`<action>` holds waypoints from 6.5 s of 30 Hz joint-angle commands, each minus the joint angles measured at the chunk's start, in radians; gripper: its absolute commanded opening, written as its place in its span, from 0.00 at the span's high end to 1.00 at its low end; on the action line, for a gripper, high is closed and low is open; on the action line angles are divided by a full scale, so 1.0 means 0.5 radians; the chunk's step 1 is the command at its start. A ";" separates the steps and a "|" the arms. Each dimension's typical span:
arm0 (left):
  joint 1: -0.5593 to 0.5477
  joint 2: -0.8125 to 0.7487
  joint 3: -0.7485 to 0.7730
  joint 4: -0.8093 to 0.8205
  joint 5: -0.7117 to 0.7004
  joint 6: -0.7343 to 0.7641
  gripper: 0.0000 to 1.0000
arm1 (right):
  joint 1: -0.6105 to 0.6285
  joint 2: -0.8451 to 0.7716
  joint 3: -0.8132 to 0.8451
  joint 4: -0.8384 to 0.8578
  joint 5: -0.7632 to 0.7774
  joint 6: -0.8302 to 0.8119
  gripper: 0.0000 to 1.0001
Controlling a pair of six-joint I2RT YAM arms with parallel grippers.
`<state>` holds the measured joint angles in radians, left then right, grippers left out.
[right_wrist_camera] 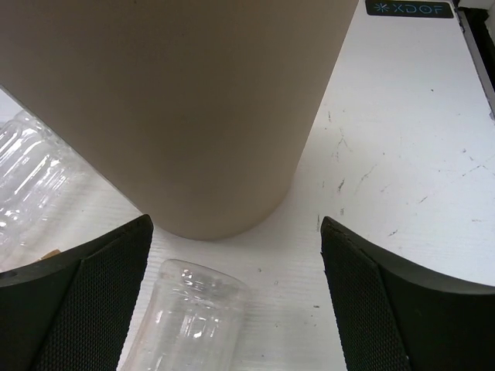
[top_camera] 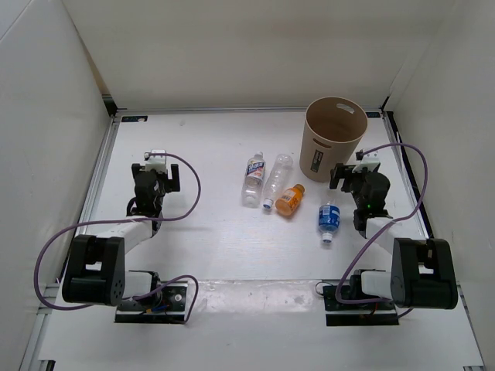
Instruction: Put the plastic bottles in the bin
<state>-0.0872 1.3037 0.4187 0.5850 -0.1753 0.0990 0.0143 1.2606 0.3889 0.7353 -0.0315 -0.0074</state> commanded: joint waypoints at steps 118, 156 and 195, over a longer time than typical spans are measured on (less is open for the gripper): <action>0.021 0.062 -0.086 0.214 -0.002 -0.020 0.00 | -0.240 0.403 2.578 -2.816 -0.146 0.288 1.00; 0.021 0.058 -0.086 0.220 0.004 -0.017 0.00 | 0.125 1.108 2.938 -2.011 -0.385 0.175 0.53; 0.021 0.062 -0.095 0.229 0.004 -0.020 0.00 | 0.198 0.102 1.999 -3.577 -1.672 -2.325 0.10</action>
<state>-0.0807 1.3411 0.3836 0.6823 -0.1753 0.0963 0.0547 1.3136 1.4113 -0.7010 -0.8631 -0.7246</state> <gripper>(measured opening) 1.000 0.905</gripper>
